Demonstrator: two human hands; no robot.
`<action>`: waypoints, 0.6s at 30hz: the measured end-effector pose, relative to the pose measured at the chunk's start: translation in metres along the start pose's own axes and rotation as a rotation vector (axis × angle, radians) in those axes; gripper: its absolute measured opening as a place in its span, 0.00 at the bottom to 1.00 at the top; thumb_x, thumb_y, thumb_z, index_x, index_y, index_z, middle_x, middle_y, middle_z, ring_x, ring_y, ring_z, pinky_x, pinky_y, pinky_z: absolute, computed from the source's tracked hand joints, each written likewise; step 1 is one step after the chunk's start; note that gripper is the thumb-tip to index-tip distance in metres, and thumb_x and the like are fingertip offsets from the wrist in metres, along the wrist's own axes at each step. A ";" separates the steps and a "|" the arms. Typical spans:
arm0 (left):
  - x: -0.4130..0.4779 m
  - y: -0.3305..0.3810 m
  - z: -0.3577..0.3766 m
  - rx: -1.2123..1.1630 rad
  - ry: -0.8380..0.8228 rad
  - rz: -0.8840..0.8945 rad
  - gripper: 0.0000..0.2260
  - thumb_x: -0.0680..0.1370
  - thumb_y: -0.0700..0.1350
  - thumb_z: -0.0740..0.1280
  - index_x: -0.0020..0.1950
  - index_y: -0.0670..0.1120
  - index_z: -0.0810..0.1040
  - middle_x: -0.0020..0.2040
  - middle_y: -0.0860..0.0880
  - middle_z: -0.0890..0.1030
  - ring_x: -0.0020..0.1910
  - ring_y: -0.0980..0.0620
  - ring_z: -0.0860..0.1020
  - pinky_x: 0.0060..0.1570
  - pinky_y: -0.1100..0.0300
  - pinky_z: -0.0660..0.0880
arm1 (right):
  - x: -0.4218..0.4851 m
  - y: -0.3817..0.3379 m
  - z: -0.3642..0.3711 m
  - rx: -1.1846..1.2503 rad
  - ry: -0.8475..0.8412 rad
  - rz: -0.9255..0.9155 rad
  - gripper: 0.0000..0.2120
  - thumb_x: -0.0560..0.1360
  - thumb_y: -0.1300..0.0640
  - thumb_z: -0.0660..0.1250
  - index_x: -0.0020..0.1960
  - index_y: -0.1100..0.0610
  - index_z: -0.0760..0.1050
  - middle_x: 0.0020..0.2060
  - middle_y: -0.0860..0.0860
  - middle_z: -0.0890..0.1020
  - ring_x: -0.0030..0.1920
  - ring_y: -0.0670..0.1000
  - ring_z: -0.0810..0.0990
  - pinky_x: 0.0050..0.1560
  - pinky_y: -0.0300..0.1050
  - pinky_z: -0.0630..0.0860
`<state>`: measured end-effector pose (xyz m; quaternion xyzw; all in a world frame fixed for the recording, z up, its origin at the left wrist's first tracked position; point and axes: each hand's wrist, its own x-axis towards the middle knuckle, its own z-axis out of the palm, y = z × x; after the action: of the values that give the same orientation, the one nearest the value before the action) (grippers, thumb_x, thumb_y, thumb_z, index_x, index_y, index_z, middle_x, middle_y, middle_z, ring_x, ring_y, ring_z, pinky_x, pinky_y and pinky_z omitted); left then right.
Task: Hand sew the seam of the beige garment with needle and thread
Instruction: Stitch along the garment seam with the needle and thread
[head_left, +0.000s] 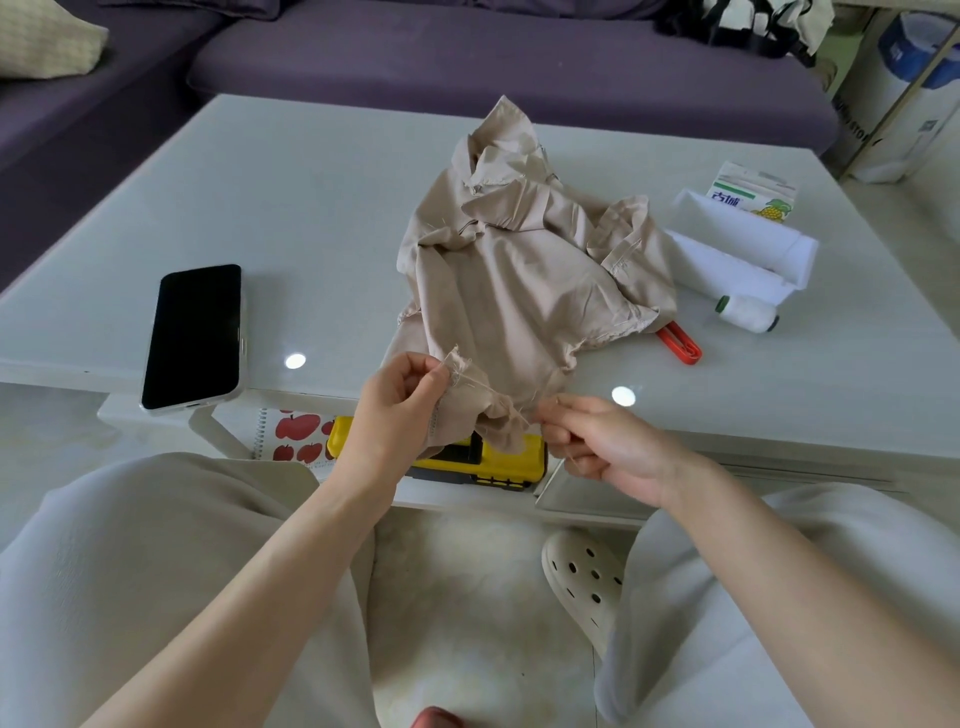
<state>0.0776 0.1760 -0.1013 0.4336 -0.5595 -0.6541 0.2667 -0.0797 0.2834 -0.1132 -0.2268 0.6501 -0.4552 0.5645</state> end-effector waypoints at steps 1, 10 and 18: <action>0.000 0.001 -0.001 -0.014 0.016 0.013 0.08 0.80 0.45 0.63 0.41 0.48 0.74 0.37 0.50 0.77 0.38 0.51 0.77 0.39 0.50 0.80 | -0.001 0.001 0.000 -0.040 -0.016 0.014 0.07 0.81 0.55 0.58 0.52 0.58 0.72 0.25 0.43 0.66 0.25 0.42 0.58 0.22 0.31 0.56; -0.004 0.005 -0.002 0.035 0.025 0.120 0.07 0.81 0.44 0.61 0.43 0.48 0.74 0.41 0.46 0.76 0.42 0.48 0.76 0.41 0.44 0.81 | -0.010 0.002 -0.001 -0.316 -0.119 -0.110 0.14 0.78 0.48 0.60 0.44 0.55 0.79 0.25 0.46 0.61 0.27 0.46 0.57 0.27 0.34 0.57; 0.002 -0.004 -0.007 0.218 -0.054 0.162 0.06 0.80 0.42 0.62 0.43 0.47 0.75 0.37 0.44 0.75 0.39 0.47 0.76 0.42 0.42 0.79 | -0.009 -0.013 -0.017 0.181 0.107 -0.278 0.11 0.72 0.51 0.65 0.34 0.55 0.76 0.24 0.47 0.63 0.24 0.43 0.58 0.22 0.32 0.57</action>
<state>0.0836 0.1718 -0.1055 0.3956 -0.6674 -0.5771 0.2549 -0.0959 0.2898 -0.0987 -0.2381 0.5978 -0.5971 0.4789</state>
